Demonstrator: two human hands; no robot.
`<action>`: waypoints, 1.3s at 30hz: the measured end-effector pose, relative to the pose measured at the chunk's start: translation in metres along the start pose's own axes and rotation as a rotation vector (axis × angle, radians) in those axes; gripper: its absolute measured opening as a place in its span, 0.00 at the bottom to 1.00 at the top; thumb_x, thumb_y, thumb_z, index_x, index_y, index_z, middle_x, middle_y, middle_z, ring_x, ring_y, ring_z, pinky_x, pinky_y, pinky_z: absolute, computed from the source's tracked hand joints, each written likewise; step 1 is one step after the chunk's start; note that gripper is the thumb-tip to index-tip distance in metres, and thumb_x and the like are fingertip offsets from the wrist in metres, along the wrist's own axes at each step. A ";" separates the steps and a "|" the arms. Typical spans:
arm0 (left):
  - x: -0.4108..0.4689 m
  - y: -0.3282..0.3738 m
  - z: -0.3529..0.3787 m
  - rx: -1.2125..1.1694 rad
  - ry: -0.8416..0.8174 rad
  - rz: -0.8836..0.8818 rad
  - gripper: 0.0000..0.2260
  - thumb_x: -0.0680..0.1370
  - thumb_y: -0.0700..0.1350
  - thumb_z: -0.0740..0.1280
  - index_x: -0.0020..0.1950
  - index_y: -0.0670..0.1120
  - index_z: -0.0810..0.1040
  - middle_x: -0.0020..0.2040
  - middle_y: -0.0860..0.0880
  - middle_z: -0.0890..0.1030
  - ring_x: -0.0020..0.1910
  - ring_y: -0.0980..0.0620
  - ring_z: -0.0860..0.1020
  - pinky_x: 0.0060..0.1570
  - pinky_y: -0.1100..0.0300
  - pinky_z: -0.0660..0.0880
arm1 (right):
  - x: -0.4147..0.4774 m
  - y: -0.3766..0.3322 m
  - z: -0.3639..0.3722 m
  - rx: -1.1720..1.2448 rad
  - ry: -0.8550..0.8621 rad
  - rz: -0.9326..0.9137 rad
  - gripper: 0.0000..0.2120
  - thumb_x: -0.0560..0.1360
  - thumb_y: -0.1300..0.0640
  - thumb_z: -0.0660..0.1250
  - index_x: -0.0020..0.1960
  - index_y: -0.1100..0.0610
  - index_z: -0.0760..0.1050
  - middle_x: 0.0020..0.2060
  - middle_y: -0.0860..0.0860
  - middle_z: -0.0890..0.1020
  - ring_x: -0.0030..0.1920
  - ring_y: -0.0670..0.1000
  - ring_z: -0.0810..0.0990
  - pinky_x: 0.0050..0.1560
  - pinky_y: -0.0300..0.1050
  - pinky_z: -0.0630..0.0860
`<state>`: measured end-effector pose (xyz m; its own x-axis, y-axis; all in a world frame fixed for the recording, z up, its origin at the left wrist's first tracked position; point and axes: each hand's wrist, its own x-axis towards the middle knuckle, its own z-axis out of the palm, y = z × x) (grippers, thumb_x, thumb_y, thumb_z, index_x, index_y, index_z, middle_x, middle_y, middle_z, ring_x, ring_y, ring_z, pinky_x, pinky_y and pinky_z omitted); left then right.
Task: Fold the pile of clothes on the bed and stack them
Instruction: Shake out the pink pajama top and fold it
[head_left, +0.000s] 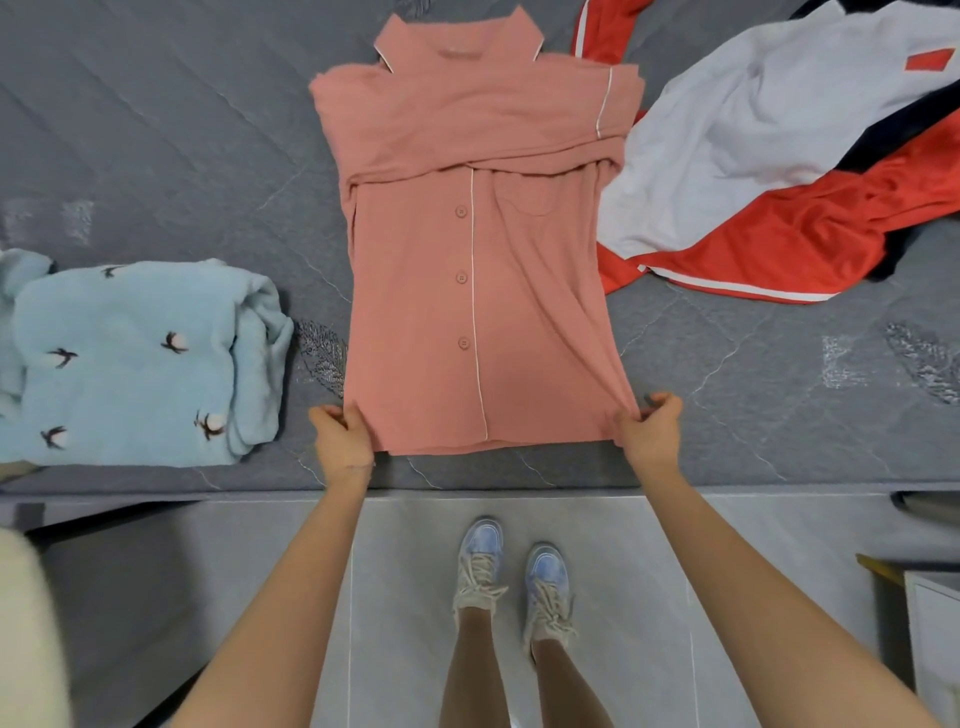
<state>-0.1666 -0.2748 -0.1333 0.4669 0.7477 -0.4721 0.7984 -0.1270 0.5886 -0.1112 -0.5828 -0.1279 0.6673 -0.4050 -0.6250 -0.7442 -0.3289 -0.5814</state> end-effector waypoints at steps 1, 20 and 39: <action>0.002 -0.001 0.001 -0.002 -0.030 -0.034 0.11 0.82 0.46 0.58 0.57 0.38 0.68 0.52 0.37 0.76 0.54 0.40 0.75 0.50 0.54 0.67 | 0.001 0.002 -0.001 -0.023 -0.028 0.042 0.17 0.76 0.62 0.67 0.60 0.62 0.65 0.46 0.54 0.71 0.47 0.53 0.72 0.46 0.45 0.69; 0.017 0.138 0.012 -0.465 -0.153 0.235 0.09 0.81 0.44 0.61 0.43 0.52 0.63 0.42 0.53 0.68 0.44 0.55 0.69 0.51 0.54 0.69 | 0.002 -0.127 0.034 0.759 -0.411 0.087 0.12 0.80 0.60 0.58 0.60 0.62 0.74 0.46 0.58 0.84 0.46 0.55 0.84 0.49 0.49 0.81; 0.239 0.324 0.042 -1.019 -0.259 -0.007 0.07 0.81 0.40 0.60 0.46 0.48 0.64 0.46 0.49 0.74 0.44 0.54 0.77 0.41 0.56 0.81 | 0.160 -0.344 0.080 1.047 -0.009 -0.010 0.11 0.78 0.59 0.63 0.39 0.51 0.79 0.36 0.46 0.82 0.42 0.48 0.80 0.49 0.44 0.77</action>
<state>0.2198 -0.1652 -0.0830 0.6267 0.5686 -0.5330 0.1601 0.5754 0.8021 0.2542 -0.4661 -0.0697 0.6766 -0.3986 -0.6192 -0.3434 0.5730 -0.7442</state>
